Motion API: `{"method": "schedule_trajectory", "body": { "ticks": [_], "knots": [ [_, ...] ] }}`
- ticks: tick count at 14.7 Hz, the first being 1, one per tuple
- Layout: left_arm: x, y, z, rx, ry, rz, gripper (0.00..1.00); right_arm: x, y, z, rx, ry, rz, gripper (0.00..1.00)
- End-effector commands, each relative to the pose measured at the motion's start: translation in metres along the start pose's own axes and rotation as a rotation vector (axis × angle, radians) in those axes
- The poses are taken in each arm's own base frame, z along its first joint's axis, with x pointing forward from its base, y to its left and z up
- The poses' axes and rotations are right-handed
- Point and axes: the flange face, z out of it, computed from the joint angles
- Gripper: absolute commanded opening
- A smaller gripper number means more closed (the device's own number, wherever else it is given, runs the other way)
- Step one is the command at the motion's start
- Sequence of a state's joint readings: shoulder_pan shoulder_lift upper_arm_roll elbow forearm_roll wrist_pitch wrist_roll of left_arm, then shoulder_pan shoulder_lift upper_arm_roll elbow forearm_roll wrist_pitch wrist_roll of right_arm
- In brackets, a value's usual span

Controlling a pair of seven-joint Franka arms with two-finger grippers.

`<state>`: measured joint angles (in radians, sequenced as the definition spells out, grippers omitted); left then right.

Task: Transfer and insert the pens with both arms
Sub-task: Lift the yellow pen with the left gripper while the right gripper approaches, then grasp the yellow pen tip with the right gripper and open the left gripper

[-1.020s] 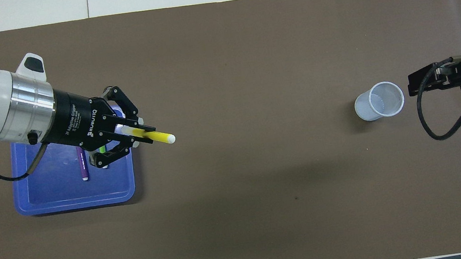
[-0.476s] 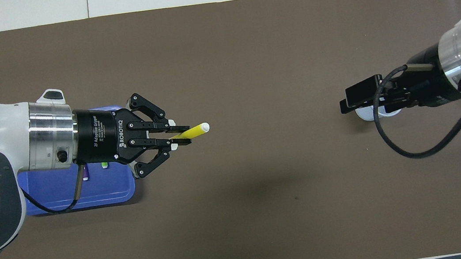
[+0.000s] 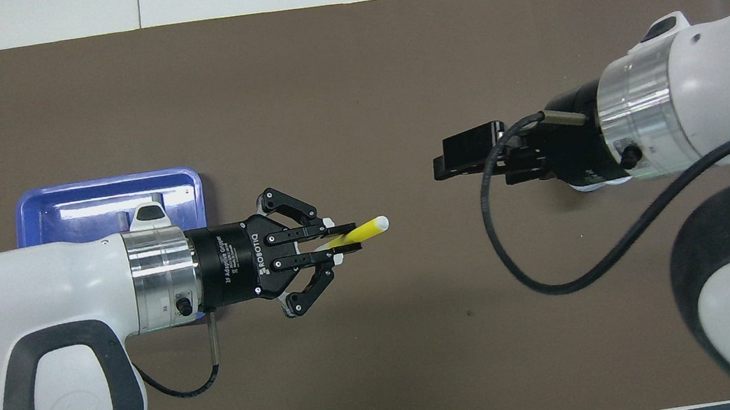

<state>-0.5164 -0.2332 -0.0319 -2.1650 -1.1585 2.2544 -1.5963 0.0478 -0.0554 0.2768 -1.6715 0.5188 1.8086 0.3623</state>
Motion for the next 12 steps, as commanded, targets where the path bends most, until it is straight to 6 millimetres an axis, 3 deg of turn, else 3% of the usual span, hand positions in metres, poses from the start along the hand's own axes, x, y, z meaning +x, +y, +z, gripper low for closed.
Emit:
{"method": "schedule_trajectory", "body": {
  "ticks": [1, 5, 8, 12],
  "knots": [
    [0.006, -0.014, 0.000, -0.050, -0.025, -0.047, 0.00, -0.009, -0.012, 0.015, 0.025, 0.008, 0.012, 1.00],
    [0.008, -0.013, -0.003, -0.080, -0.062, -0.089, 0.00, -0.038, -0.036, 0.038, 0.007, -0.028, -0.027, 1.00],
    [0.011, -0.012, -0.002, -0.093, -0.061, -0.110, 0.00, -0.045, -0.041, 0.054, -0.001, -0.039, -0.060, 1.00],
    [0.011, -0.015, -0.002, -0.114, -0.079, -0.129, 0.00, -0.042, -0.046, 0.053, 0.018, 0.005, -0.077, 1.00]
  ]
}}
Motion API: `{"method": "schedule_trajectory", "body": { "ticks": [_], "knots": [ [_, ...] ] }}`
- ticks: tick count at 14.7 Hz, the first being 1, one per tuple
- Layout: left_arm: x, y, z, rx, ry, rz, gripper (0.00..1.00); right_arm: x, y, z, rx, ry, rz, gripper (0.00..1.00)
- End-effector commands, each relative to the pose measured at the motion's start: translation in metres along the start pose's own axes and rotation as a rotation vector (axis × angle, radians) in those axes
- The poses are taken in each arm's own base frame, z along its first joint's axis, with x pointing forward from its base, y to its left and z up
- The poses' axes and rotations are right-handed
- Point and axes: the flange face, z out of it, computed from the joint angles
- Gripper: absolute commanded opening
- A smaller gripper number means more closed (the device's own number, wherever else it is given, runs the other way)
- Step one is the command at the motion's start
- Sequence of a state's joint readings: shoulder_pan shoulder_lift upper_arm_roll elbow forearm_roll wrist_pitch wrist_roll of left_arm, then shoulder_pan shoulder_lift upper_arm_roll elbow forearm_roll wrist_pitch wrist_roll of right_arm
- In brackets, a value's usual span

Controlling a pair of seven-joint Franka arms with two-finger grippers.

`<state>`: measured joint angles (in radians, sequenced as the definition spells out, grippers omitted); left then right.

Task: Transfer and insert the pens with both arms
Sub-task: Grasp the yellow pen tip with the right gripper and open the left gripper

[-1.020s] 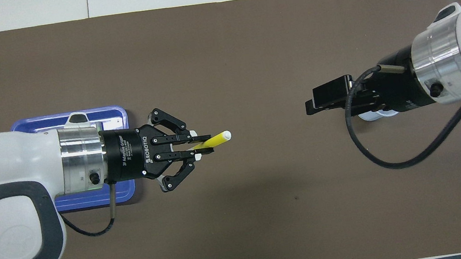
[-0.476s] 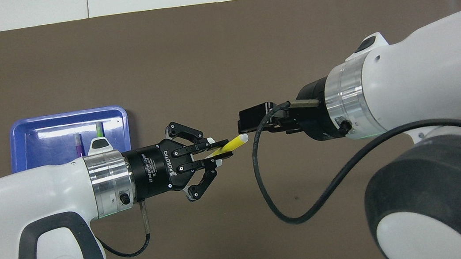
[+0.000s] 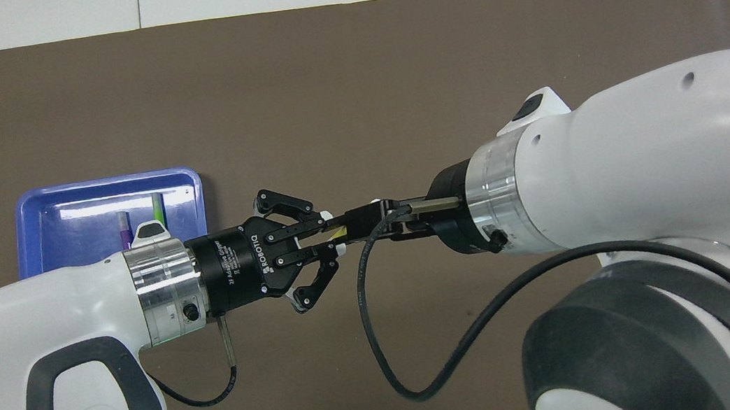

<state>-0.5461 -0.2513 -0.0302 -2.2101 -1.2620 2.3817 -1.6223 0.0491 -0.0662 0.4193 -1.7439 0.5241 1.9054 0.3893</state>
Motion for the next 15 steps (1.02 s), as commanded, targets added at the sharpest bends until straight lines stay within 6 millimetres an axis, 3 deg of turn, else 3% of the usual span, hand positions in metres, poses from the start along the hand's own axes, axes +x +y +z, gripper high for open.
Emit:
{"method": "schedule_trajectory", "body": {
  "ticks": [1, 2, 9, 10, 11, 14, 15],
  "knots": [
    [0.0073, -0.0119, -0.0037, -0.032, -0.015, -0.033, 0.00, -0.0056, -0.0050, 0.0015, 0.023, 0.041, -0.021, 1.00],
    [0.0073, -0.0144, -0.0019, -0.031, -0.017, -0.035, 0.00, -0.0073, -0.0114, 0.0038, 0.031, 0.059, -0.032, 1.00],
    [0.0071, -0.0157, -0.0020, -0.037, -0.022, -0.040, 0.00, -0.0035, -0.0061, 0.0088, 0.030, 0.104, -0.043, 1.00],
    [0.0069, -0.0163, -0.0015, -0.036, -0.022, -0.039, 0.00, -0.0031, -0.0050, 0.0091, 0.028, 0.104, -0.043, 0.96],
    [0.0069, -0.0161, -0.0016, -0.038, -0.021, -0.037, 0.00, -0.0026, -0.0040, 0.0089, 0.022, 0.105, -0.050, 0.84],
    [0.0069, -0.0161, -0.0016, -0.038, -0.022, -0.039, 0.00, -0.0027, -0.0042, 0.0080, 0.012, 0.107, -0.061, 0.10],
    [0.0069, -0.0161, -0.0016, -0.038, -0.021, -0.038, 0.00, -0.0029, -0.0035, 0.0084, 0.003, 0.105, -0.065, 0.00]
  ]
}}
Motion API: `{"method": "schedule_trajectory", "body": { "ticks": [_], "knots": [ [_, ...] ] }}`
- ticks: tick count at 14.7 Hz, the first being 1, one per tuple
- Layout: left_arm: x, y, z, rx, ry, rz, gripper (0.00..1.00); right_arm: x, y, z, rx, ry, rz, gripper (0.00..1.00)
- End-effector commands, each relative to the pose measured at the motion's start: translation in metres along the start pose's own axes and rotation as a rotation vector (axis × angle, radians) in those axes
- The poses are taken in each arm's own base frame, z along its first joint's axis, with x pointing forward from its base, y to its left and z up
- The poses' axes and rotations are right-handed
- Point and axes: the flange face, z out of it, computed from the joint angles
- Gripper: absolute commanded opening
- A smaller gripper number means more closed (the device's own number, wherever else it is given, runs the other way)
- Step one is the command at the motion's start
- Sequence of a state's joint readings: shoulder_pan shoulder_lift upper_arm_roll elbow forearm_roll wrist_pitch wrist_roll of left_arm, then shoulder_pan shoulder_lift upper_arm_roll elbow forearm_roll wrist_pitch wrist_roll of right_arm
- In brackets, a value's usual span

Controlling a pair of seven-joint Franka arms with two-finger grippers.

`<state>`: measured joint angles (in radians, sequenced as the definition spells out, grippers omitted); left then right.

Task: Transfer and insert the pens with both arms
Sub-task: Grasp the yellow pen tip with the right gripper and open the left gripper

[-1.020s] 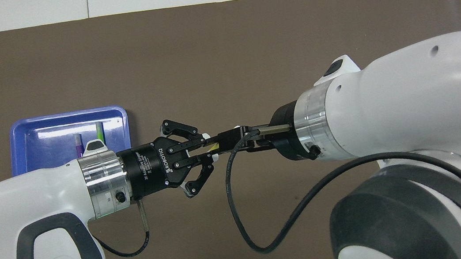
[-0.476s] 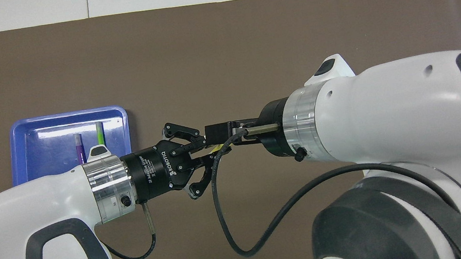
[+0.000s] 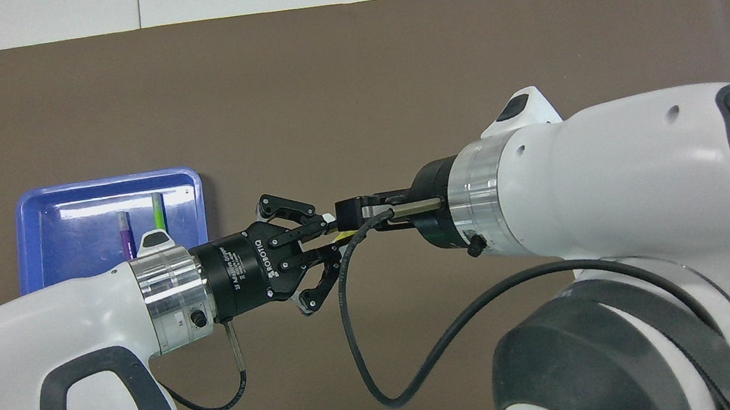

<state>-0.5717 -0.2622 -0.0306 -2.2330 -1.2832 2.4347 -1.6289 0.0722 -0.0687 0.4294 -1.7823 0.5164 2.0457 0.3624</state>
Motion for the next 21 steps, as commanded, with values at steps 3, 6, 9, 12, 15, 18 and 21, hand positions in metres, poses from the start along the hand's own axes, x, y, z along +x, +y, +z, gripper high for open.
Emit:
{"method": "schedule_trajectory", "body": {
  "ticks": [3, 6, 9, 12, 15, 18, 21],
  "knots": [
    [0.004, -0.009, -0.005, -0.011, -0.016, -0.022, 0.00, -0.004, 0.006, -0.002, -0.037, 0.017, -0.031, 0.00],
    [0.004, -0.009, -0.005, -0.011, -0.016, -0.022, 0.00, -0.002, 0.005, -0.003, -0.036, 0.018, -0.032, 0.00],
    [0.004, -0.009, -0.006, -0.012, -0.016, -0.028, 0.00, 0.000, 0.006, -0.003, -0.048, 0.024, -0.041, 0.00],
    [0.002, -0.009, -0.007, -0.015, -0.019, -0.031, 1.00, 0.008, 0.017, -0.007, -0.067, 0.040, -0.045, 0.00],
    [0.003, -0.008, -0.006, -0.016, -0.018, -0.033, 1.00, 0.023, 0.047, -0.017, -0.110, 0.064, -0.054, 0.00],
    [0.004, -0.004, -0.009, -0.023, -0.018, -0.036, 1.00, 0.036, 0.090, -0.025, -0.233, 0.099, -0.118, 0.00],
    [0.015, 0.012, -0.022, -0.053, -0.005, -0.040, 1.00, 0.056, 0.142, -0.046, -0.303, 0.109, -0.205, 0.00]
  ]
}}
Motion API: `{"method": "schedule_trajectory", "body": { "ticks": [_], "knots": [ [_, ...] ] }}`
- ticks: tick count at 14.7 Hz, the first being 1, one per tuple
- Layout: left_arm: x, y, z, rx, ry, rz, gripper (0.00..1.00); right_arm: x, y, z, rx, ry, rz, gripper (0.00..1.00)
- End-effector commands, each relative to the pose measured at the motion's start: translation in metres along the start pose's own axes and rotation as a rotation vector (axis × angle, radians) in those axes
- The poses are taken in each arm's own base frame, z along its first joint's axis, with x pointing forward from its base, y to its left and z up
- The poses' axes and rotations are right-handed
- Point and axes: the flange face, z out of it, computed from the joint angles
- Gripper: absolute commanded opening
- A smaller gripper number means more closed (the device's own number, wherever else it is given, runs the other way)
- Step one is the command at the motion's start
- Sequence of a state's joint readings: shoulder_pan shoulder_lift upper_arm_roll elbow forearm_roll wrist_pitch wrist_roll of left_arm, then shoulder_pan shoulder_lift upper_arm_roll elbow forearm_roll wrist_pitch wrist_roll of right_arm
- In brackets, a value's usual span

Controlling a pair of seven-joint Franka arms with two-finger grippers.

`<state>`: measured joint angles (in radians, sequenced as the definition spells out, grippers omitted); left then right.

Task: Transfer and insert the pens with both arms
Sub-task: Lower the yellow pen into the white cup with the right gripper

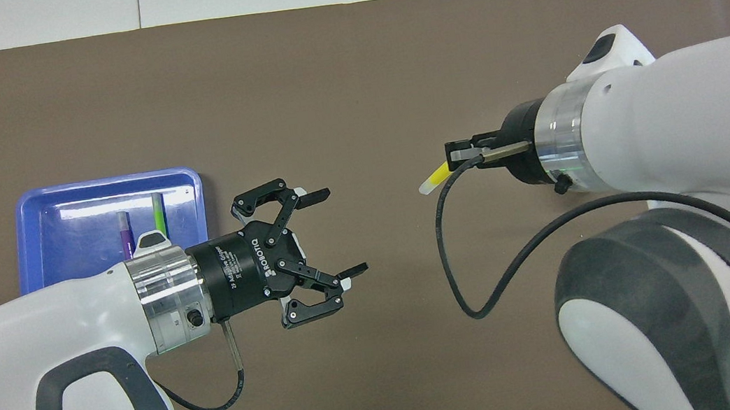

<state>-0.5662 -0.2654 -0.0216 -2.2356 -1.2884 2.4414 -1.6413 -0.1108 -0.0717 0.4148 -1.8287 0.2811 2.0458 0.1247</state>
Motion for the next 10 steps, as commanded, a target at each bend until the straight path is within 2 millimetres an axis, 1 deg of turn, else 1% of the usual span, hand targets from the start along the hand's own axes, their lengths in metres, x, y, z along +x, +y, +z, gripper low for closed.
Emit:
{"method": "schedule_trajectory", "body": {
  "ticks": [1, 3, 4, 5, 7, 9, 10],
  "knots": [
    [0.017, 0.015, -0.024, -0.054, 0.015, -0.007, 1.00, -0.003, 0.054, -0.004, -0.065, 0.015, -0.067, 0.00],
    [0.023, 0.026, -0.031, -0.066, 0.080, 0.053, 1.00, -0.006, 0.092, -0.002, -0.094, 0.017, -0.093, 0.00],
    [0.027, 0.030, -0.035, -0.056, 0.120, 0.098, 1.00, -0.010, 0.106, -0.005, -0.109, 0.016, -0.111, 0.00],
    [0.031, 0.034, -0.038, -0.030, 0.167, 0.161, 1.00, -0.013, 0.126, -0.003, -0.121, 0.008, -0.127, 0.00],
    [0.045, 0.042, -0.049, 0.041, 0.254, 0.289, 1.00, -0.020, 0.167, 0.000, -0.147, 0.007, -0.166, 0.00],
    [0.061, 0.055, -0.067, 0.089, 0.319, 0.381, 1.00, -0.027, 0.206, 0.006, -0.169, 0.009, -0.216, 0.00],
    [0.069, 0.060, -0.075, 0.117, 0.351, 0.438, 1.00, -0.032, 0.220, 0.011, -0.179, 0.010, -0.235, 0.00]
  ]
}}
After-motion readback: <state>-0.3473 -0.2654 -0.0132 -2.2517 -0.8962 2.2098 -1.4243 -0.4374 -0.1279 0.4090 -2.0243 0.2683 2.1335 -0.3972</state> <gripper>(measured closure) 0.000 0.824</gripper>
